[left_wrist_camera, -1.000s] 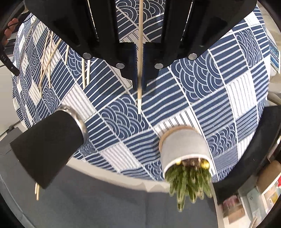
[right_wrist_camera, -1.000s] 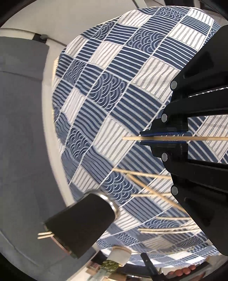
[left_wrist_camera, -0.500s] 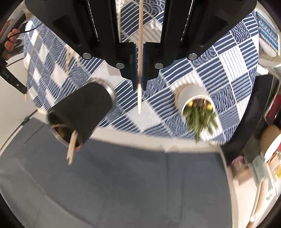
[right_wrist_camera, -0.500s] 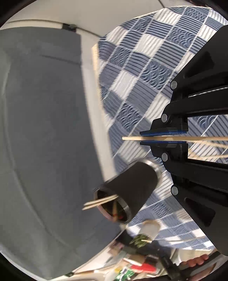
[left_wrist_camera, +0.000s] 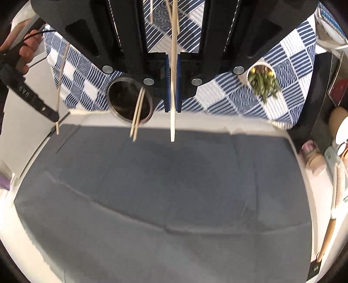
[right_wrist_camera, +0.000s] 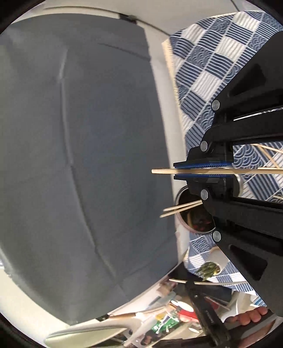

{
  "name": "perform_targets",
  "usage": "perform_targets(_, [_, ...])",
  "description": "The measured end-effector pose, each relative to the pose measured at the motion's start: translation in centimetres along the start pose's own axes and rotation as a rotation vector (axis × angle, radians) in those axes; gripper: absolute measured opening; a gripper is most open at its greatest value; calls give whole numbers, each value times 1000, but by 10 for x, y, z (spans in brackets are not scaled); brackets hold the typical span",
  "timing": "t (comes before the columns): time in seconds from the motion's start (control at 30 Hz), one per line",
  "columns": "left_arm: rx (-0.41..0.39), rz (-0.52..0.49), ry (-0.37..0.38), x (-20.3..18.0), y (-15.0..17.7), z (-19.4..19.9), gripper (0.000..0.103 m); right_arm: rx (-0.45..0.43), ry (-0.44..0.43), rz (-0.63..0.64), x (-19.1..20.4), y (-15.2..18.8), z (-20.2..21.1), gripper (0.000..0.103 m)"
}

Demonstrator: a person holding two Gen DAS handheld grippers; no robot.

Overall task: Organize utensils
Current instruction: 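Raise the left tool's stick over the black cup while the right tool carries its stick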

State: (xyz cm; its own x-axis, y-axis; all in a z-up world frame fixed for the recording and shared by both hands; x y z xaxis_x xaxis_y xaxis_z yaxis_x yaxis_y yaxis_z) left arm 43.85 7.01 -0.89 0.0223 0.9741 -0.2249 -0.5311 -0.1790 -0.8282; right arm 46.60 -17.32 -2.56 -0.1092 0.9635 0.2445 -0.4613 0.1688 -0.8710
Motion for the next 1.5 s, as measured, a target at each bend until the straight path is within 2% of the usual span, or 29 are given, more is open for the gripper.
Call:
perform_targets(0.1, [-53,-10,11,-8,-21,2,4,-36,-22,8,9,-16,-1,5])
perform_targets(0.23, [-134,-6,68,-23,-48,8,4,-83,-78,4,22,-34,0,5])
perform_targets(0.37, [-232,-9,139,-40,-72,9,4,-169,-150,17,39,-56,2,5])
perform_targets(0.5, [-301,-41,203,-58,-87,4,4,-231,-214,30,54,-71,1,5])
perform_targets(0.67, [-343,-33,277,-76,-95,-11,4,-274,-287,35,71,-85,-11,5])
perform_targets(0.93, [-392,-38,310,-92,-99,-35,4,-305,-365,39,76,-98,-29,5])
perform_targets(1.03, [-423,-35,353,-94,-99,-45,4,-311,-383,35,78,-95,-43,5])
perform_targets(1.17, [-406,1,379,-88,-86,-68,4,-282,-383,20,71,-81,-65,5])
perform_targets(1.3, [-374,1,350,-80,-65,-87,4,-252,-375,6,65,-66,-80,5])
perform_targets(1.5, [-352,65,331,-67,-39,-97,4,-219,-360,-32,56,-41,-92,5])
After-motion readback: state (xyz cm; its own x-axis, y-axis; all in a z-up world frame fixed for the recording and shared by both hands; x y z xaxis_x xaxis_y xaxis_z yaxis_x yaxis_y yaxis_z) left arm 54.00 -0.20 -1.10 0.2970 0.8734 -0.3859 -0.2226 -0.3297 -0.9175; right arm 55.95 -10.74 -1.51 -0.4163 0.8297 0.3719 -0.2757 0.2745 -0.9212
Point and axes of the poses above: each gripper's, at about its wrist camera, not at the fingertips, and z roughly against the way its jaws point, x to its left, y to its underside, the point moved 10 cm from there along -z, roughly the way its jaws point, and after that the axes turned 12 degrees about -x, right-handed, at the moved point
